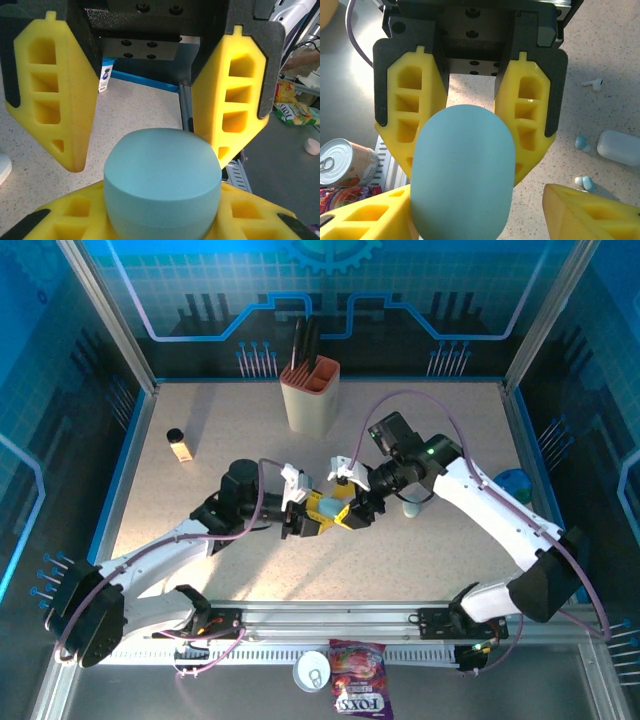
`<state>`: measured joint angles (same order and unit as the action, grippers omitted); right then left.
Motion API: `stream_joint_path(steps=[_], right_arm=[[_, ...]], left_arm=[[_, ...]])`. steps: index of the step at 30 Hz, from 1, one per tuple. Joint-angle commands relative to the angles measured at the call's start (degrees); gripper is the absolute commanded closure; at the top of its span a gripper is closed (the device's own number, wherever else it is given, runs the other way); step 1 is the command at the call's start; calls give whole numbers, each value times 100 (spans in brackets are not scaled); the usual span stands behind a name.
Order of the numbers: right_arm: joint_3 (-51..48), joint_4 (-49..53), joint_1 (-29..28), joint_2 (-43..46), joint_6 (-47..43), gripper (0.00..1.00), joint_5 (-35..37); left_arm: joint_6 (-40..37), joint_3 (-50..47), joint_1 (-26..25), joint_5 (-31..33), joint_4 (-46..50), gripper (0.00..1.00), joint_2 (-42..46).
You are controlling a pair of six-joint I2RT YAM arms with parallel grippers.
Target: Insert wireless bluetooth earbuds into charging case
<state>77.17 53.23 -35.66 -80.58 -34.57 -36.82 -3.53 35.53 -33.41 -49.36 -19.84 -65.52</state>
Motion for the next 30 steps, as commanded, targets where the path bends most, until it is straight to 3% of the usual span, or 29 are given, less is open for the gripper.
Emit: stream_joint_path(steps=[1,13,20,30], right_arm=[[-92,-41,159,166,-58,35,-176],[-194,47,279,265,-152,36,-56],[-371,-931,308,444,666,36,1],[-583,-1453,677,720,1155,36,-151]], left_arm=[[-157,-6,-30,-276,-160,72,129],[-133,50,9,-293,-230,73,32],[-393,4,5,-339,-281,73,-42],[-503,-357,13,-102,-697,72,66]])
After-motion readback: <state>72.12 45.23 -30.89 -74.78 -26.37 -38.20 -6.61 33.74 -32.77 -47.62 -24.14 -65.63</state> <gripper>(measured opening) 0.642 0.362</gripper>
